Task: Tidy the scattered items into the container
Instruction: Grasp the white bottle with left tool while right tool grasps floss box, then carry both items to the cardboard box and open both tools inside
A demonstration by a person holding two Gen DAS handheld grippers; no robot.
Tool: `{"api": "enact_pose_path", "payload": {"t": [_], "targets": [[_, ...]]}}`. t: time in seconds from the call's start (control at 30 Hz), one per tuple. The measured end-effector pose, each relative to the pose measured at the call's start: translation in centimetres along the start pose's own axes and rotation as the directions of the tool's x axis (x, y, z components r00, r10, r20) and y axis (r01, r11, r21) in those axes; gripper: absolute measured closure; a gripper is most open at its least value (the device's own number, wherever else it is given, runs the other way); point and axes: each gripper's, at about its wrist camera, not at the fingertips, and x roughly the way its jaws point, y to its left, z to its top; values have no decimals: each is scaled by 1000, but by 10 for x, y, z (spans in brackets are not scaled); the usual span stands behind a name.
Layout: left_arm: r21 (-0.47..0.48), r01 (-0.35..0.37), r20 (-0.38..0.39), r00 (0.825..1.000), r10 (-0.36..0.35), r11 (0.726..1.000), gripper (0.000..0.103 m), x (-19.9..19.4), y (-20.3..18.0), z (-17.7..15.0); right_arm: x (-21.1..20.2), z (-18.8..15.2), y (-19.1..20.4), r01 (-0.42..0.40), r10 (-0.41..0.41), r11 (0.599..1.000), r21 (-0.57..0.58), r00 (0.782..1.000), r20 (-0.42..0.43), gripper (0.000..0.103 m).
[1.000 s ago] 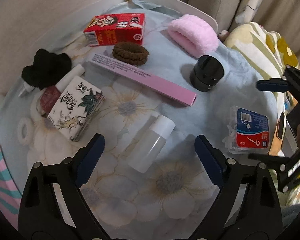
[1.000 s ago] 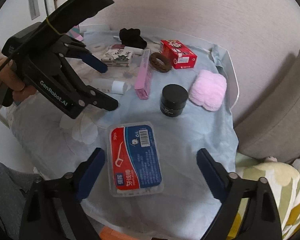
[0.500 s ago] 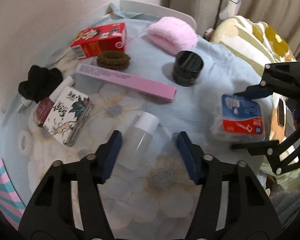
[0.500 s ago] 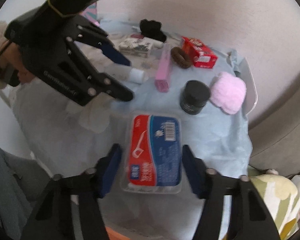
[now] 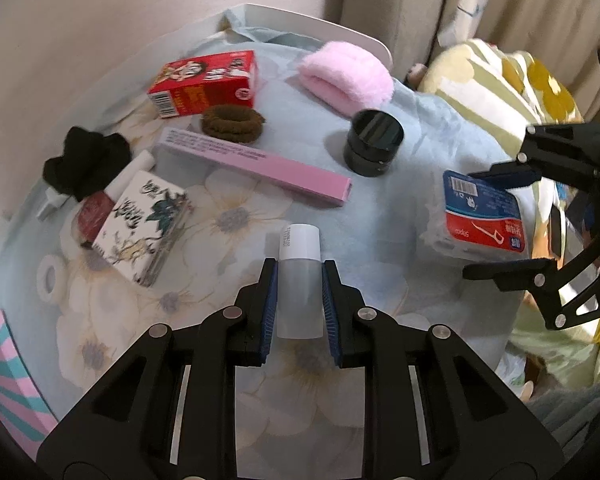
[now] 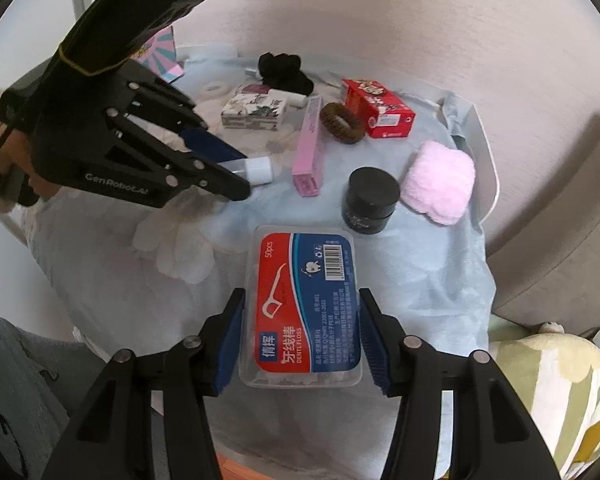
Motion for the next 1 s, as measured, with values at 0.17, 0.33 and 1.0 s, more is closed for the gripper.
{"api": "enact_pose_path", "payload": {"t": [0.17,0.33,1.0], "targets": [[-89,-15,9,1000,16,996,84,-10,21,0,-3,3,2,14,-14,1000,13,1000,-5,53],[-152,-27,41,999,33,988,84,-39,30,2,-15,14,8,16,-16,1000,14,1000,6,53],[-610,-284,27,926,377,740,84,-262,139,-151,-95,220,138,-193,256,944,-266,941,223,53]]}}
